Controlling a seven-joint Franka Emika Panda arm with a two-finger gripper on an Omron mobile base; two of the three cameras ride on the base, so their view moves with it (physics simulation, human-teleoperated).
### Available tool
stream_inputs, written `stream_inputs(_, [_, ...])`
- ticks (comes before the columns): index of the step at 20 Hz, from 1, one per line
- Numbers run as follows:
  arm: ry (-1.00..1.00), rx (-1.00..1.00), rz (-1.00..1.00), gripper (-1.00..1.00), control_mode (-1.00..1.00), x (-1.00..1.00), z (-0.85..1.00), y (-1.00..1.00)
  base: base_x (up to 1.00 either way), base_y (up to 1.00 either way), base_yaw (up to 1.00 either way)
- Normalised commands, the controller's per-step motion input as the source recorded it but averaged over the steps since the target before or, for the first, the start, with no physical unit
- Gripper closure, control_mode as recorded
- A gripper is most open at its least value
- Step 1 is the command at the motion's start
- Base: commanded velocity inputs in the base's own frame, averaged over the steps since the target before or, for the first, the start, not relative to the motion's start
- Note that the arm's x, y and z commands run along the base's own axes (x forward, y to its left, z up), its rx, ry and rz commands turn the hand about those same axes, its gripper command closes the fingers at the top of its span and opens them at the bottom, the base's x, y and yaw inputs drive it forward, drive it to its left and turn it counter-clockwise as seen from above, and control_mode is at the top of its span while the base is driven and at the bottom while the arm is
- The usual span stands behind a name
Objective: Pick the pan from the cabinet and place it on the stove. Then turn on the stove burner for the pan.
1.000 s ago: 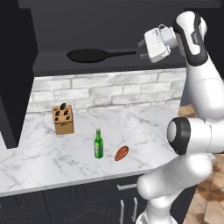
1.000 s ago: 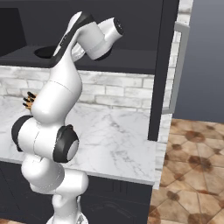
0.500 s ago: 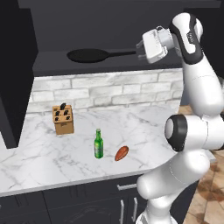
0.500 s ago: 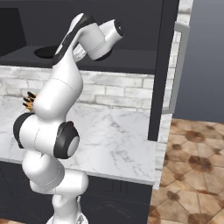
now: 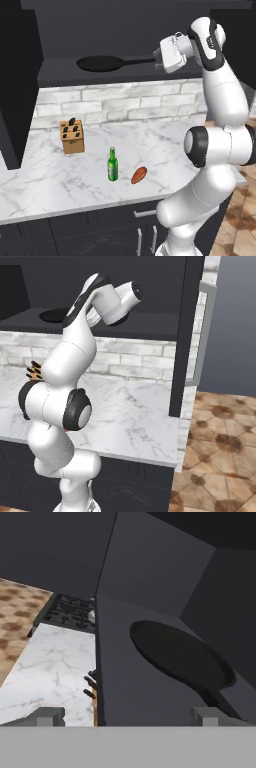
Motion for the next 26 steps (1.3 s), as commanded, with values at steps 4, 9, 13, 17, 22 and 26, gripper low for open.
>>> stream_inputs(4, [0.00,0.00,0.00,-1.00,-1.00,0.28,0.00,0.00,0.00,0.00,0.00])
stream_inputs(9, [0.00,0.00,0.00,-1.00,-1.00,0.29,-0.03,0.00,0.00,0.00,0.00])
stream_inputs(13, [0.00,0.00,0.00,-1.00,-1.00,0.26,-0.01,0.00,0.00,0.00,0.00])
stream_inputs(17, [0.00,0.00,0.00,-1.00,-1.00,0.26,-0.02,0.00,0.00,0.00,0.00])
stream_inputs(22, [0.00,0.00,0.00,-1.00,-1.00,0.24,-0.02,0.00,0.00,0.00,0.00])
stream_inputs(26, [0.00,0.00,0.00,-1.00,-1.00,0.21,-0.03,0.00,0.00,0.00,0.00])
